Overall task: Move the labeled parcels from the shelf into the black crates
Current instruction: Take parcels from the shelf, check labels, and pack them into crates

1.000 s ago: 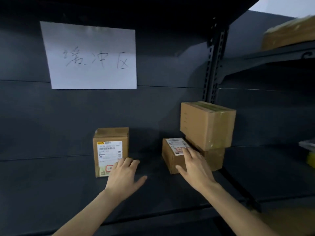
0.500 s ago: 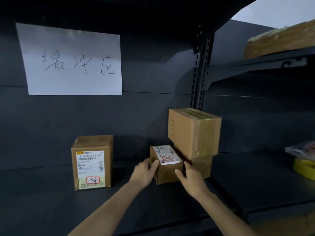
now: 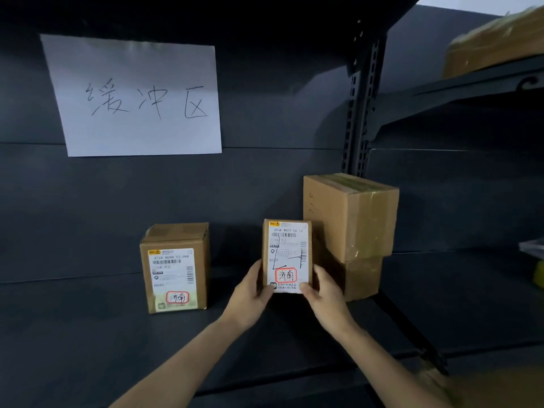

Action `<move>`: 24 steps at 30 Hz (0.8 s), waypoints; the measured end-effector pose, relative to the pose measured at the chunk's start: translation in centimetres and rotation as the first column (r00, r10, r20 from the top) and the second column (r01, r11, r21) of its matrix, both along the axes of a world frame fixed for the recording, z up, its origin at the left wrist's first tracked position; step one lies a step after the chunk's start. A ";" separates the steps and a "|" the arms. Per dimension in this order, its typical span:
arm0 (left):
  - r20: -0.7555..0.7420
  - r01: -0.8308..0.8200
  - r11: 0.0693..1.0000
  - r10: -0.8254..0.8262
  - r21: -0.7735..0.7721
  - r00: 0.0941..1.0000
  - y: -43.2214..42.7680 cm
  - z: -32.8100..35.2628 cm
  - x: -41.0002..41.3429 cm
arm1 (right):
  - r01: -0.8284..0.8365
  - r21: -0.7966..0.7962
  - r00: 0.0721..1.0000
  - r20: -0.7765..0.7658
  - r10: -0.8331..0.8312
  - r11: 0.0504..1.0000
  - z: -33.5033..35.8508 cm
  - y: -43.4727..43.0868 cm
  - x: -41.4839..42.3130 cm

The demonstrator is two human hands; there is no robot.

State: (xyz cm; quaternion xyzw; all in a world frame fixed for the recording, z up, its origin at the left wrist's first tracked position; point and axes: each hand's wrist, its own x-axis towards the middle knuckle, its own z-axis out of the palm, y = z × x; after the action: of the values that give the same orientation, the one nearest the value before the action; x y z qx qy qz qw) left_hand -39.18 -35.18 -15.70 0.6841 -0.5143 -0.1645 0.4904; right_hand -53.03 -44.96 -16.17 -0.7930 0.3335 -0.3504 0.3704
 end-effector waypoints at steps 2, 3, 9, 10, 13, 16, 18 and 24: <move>0.037 -0.022 1.000 0.022 -0.018 0.999 0.6 -0.3 0.3 | 0.005 -0.031 1.000 0.008 -0.005 0.999 -0.3 0.4 0.3; 0.046 -0.032 0.999 0.033 -0.020 0.998 0.8 -0.4 0.4 | 0.011 -0.051 1.000 0.008 -0.010 0.999 -0.4 0.6 0.4; 0.163 -0.090 0.995 0.081 0.050 0.983 1.8 -1.4 0.6 | 0.018 -0.083 0.996 -0.084 -0.025 0.996 -1.4 1.4 0.7; 0.194 -0.096 0.993 0.081 0.074 0.978 1.9 -1.6 0.7 | 0.017 -0.081 0.993 -0.113 -0.026 0.997 -1.6 1.5 0.7; 0.304 -0.115 0.979 0.060 0.167 0.951 2.5 -2.2 1.1 | 0.006 -0.107 0.983 -0.180 -0.025 0.994 -2.0 1.7 0.8; 0.460 -0.175 0.953 0.043 0.247 0.887 3.3 -2.4 1.9 | -0.012 -0.130 0.972 -0.233 -0.019 0.991 -2.1 1.7 0.8; 0.579 -0.236 0.939 0.051 0.249 0.814 4.2 -2.4 2.5 | -0.012 -0.149 0.964 -0.264 -0.028 0.989 -2.1 1.7 0.8; 0.791 -0.367 0.916 0.104 0.159 0.603 8.3 -2.3 5.6 | -0.018 -0.146 0.954 -0.300 -0.027 0.989 -2.0 1.8 2.0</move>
State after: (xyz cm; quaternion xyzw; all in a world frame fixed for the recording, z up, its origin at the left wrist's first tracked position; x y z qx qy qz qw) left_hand -33.61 -26.86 -18.05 0.8178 -0.5450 0.1318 0.1298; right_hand -51.06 -43.17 -18.14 -0.8614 0.3611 -0.2500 0.2551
